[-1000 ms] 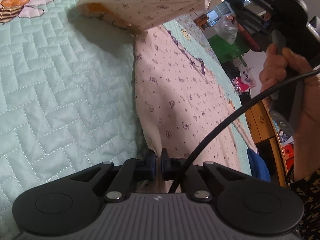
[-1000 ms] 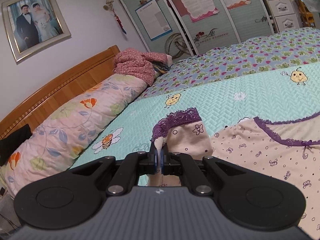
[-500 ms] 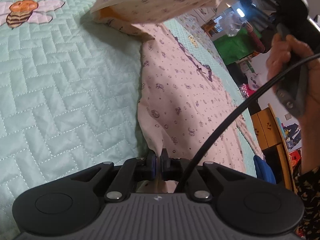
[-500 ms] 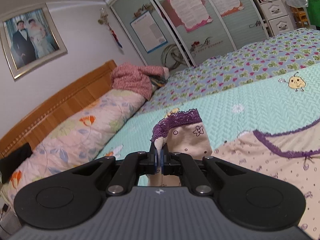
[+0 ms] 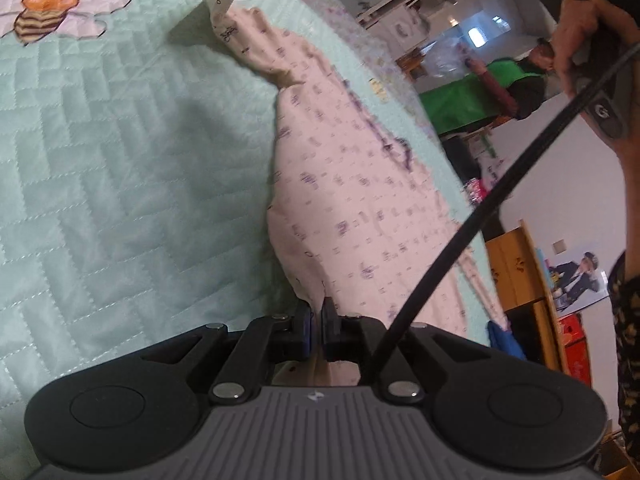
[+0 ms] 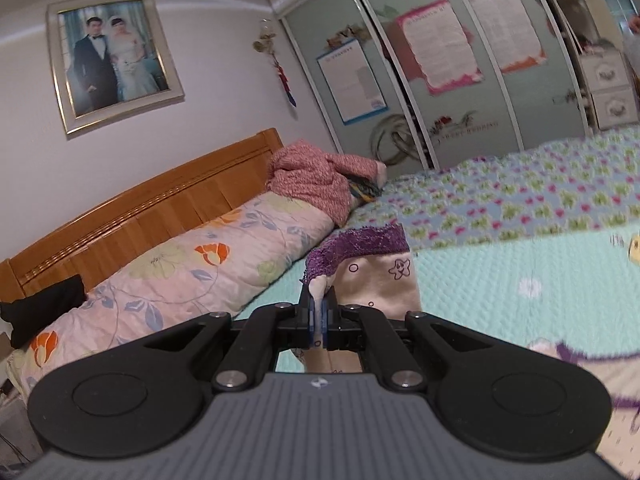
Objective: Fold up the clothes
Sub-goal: 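Hold the sleeve with the right gripper while the left gripper pinches the top's side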
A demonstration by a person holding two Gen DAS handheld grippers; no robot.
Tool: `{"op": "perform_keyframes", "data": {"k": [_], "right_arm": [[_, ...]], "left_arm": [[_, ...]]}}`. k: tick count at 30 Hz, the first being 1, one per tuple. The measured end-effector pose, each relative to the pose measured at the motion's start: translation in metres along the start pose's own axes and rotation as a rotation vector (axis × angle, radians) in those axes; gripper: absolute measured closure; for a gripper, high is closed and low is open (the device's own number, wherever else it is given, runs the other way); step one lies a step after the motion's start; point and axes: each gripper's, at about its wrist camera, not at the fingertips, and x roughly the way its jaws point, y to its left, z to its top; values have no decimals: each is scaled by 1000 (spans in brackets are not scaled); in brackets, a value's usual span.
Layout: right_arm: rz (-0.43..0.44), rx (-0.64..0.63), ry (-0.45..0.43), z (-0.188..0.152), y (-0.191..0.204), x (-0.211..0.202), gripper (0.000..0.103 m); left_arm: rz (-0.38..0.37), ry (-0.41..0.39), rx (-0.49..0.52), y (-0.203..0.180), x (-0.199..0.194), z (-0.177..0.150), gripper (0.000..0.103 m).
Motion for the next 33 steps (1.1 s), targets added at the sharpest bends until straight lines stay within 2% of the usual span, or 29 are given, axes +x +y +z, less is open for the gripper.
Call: {"op": "perform_keyframes", "data": {"k": [5,10,16,21,25,27,30,33], "right_arm": [[-60,-43,-55,21,-2,-18,100],[-113,-37,-143,42,-25,-55,100],[-214,-22,-255,53,-74,-130,100],[-391,75,-318,15,-147,-205,100],[-522,200,-285,-40,-205,-236,100],[-565,255,-255,-66,-226,-242,100],[-608,268,-225,-88,-239,-247,100],[-609,249,-219,-90,-241,-250,100]], "left_arm": [[17,-24,35,-12,0,0,99],[73,-3,100,-27,9,-2,99],[36,56,251,-62,22,-13,99],[49,154,335,-78,48,-28,99],[110,195,345,-76,66,-33,98],[100,195,323,-71,69,-30,98],[81,190,285,-64,71,-26,97],[59,187,253,-59,70,-26,92]]}}
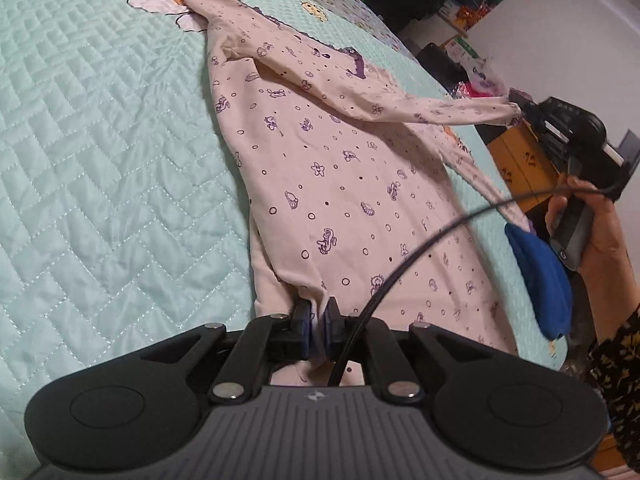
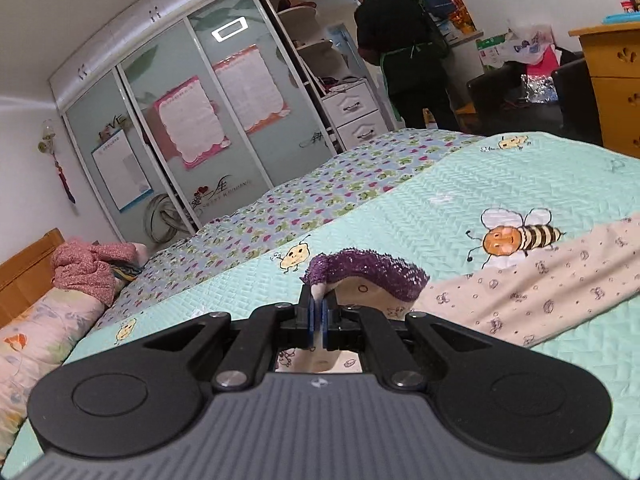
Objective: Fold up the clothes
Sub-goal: 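Hold the sleeve with the right gripper while the left gripper pinches the top's side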
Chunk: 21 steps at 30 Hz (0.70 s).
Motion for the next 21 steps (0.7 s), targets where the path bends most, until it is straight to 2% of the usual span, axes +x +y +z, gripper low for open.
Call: {"op": "perform_keyframes", "data": {"k": [2,4,7,11,12,13,14,16,18,20,21], "right_arm": [[23,-31,-12,7,2,-3,100],[66,-60,-44,19,7,-7,100],[142,-116,-84,36,19,-9,100],[174,-138,-36,42,31,5,100],[182,-126,-23,43,34,10,100],[191,-109,-11,44,37,15,100],[205,-93,4,46,42,20,99],[250,-84,41,52,63,31,99],[310,-108,71,61,96,38,99],[384,-136,87,68,136,43,99],[422,-144,95,72,156,46,99]], "left_arm": [[-30,-6,-25,2,0,0,84],[-61,-17,-40,-1,-1,0,72],[-96,-31,-35,-3,-5,0,66],[-159,-52,-76,5,-17,2,65],[-171,-64,-92,9,-20,3,61],[-174,-76,-107,13,-23,3,58],[-170,-88,-121,16,-27,4,50],[-116,-108,-133,21,-33,5,43],[-49,-117,-149,28,-41,6,43],[-49,-144,-188,37,-52,7,42],[-79,-165,-214,42,-57,6,42]]}}
